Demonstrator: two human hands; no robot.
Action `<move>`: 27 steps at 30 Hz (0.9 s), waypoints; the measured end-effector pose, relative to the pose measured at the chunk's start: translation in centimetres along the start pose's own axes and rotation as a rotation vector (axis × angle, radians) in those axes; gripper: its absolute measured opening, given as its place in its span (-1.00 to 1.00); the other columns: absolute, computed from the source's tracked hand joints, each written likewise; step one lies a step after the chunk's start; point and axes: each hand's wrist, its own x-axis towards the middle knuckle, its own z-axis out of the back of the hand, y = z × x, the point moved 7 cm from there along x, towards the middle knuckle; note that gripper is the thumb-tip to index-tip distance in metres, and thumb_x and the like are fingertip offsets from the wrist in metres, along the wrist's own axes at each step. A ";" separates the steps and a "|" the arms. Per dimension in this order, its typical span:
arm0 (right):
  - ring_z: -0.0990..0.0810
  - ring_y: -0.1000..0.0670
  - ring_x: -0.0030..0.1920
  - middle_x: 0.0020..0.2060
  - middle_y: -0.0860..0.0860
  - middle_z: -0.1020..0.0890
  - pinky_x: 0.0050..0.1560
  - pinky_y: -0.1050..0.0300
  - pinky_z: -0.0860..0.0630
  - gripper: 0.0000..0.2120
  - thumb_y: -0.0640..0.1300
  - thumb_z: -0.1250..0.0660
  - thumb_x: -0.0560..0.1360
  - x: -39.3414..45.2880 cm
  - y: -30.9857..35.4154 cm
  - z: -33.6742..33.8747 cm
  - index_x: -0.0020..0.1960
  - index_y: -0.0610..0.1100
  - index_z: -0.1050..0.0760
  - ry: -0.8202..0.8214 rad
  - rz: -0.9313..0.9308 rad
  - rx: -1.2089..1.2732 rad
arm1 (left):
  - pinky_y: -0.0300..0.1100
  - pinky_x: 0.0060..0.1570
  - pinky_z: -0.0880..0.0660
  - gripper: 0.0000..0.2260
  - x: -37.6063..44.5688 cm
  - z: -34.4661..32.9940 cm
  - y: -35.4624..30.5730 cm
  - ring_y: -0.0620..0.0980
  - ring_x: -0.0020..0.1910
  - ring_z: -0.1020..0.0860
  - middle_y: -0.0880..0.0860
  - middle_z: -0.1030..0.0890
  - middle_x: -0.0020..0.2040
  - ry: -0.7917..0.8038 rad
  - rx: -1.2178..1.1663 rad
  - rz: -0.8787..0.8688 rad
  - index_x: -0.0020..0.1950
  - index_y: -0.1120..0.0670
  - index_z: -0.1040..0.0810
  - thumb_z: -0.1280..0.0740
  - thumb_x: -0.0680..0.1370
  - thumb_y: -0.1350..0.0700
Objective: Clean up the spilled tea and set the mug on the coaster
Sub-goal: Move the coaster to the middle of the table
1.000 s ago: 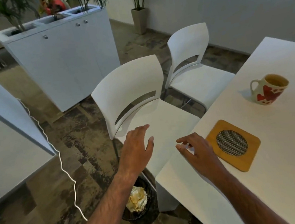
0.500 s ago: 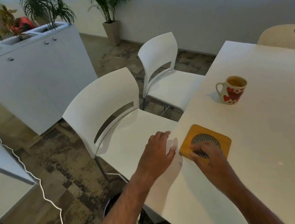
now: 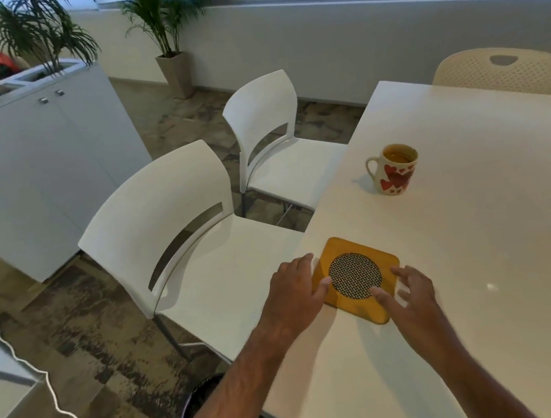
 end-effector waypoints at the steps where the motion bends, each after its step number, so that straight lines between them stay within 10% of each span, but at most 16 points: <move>1: -0.48 -0.05 0.37 0.47 0.04 -0.34 0.15 0.12 -0.49 -0.43 0.02 -0.48 0.54 0.0 -0.1 0.1 0.48 0.00 -0.36 0.010 -0.022 0.042 | -0.02 0.41 -0.32 -0.45 0.1 -0.1 -0.1 0.06 0.44 -0.39 0.05 -0.46 0.50 0.000 -0.006 0.002 0.60 0.09 -0.30 -0.20 0.69 -0.18; 4: -0.49 0.07 0.28 0.50 -0.04 -0.41 0.05 0.25 -0.48 -0.38 0.06 -0.47 0.55 0.0 0.1 -0.1 0.53 -0.01 -0.33 0.058 -0.065 0.117 | 0.00 0.41 -0.34 -0.45 0.3 -0.3 -0.3 0.06 0.44 -0.38 0.04 -0.47 0.50 0.004 -0.062 0.039 0.60 0.07 -0.31 -0.22 0.68 -0.18; 14: -0.50 -0.01 0.43 0.43 0.06 -0.51 0.45 -0.23 -0.45 0.02 0.51 -0.51 0.16 -0.1 0.2 0.0 0.49 0.07 -0.36 0.074 -0.121 0.384 | 0.04 0.37 -0.50 -0.47 1.1 -0.8 -0.3 -0.01 0.41 -0.49 0.00 -0.57 0.42 -0.016 -0.416 0.240 0.55 0.03 -0.40 -0.32 0.64 -0.17; 27: -0.59 -0.04 0.34 0.29 -0.03 -0.65 0.44 -0.08 -0.46 0.02 0.40 -0.66 0.05 -0.1 -0.5 0.4 0.37 -0.03 -0.47 0.050 -0.155 0.697 | -0.23 0.15 -0.53 -0.52 1.5 -0.8 0.4 -0.08 0.22 -0.60 0.00 -0.64 0.29 -0.070 -0.672 0.381 0.51 0.11 -0.47 -0.44 0.61 0.03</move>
